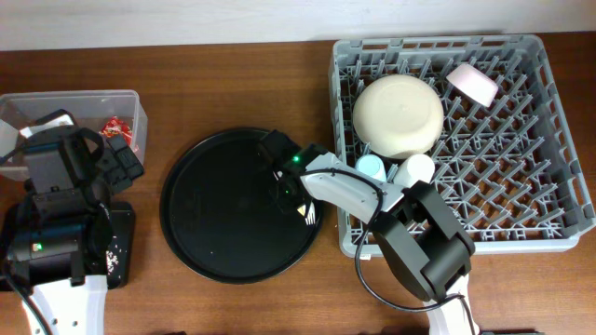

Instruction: Sort waste into correct bins and load items into the dishwasher rack

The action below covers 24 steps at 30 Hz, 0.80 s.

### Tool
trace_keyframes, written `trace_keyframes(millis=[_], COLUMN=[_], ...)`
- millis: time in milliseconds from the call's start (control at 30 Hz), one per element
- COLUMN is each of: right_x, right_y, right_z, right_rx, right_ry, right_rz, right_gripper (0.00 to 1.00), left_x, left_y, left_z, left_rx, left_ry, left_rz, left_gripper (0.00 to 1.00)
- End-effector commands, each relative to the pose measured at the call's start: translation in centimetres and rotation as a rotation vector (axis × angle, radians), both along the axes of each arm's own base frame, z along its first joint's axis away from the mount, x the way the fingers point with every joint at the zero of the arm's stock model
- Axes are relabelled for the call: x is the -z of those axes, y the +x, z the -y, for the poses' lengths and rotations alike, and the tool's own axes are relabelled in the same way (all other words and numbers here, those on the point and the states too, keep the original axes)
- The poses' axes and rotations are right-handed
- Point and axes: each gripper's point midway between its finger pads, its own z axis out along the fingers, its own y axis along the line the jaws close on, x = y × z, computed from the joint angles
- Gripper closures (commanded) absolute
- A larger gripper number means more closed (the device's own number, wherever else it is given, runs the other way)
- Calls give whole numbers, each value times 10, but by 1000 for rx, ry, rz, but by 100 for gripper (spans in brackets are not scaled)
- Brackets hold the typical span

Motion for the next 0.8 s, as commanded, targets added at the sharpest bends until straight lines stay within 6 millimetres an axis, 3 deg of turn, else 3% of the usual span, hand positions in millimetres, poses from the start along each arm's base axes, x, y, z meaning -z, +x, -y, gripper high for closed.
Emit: trace_keyframes(millis=[0,133,500,700,767], right_x=[-18,-22,-86,-138,-142], right_y=[-3,-2,19,27,23], right_z=[-7,-8,-41,-34,-31], right_rx=[-10,-10,-28,-9,-13], right_ry=[44,45,164,188,183], right_rz=[10,11,53,86,81], right_gripper=[71,71,71,71,72], left_x=[-3,-3,-3,-3,-3], left_y=[-2,-2,-2,-2,-2], left_z=[-3,-3,-3,-3,-3], left_rx=[-13,-13,-13,-14,-13], left_ry=[7,7,7,7,7], left_rz=[8,8,8,8,8], left_gripper=[1,1,1,1,1])
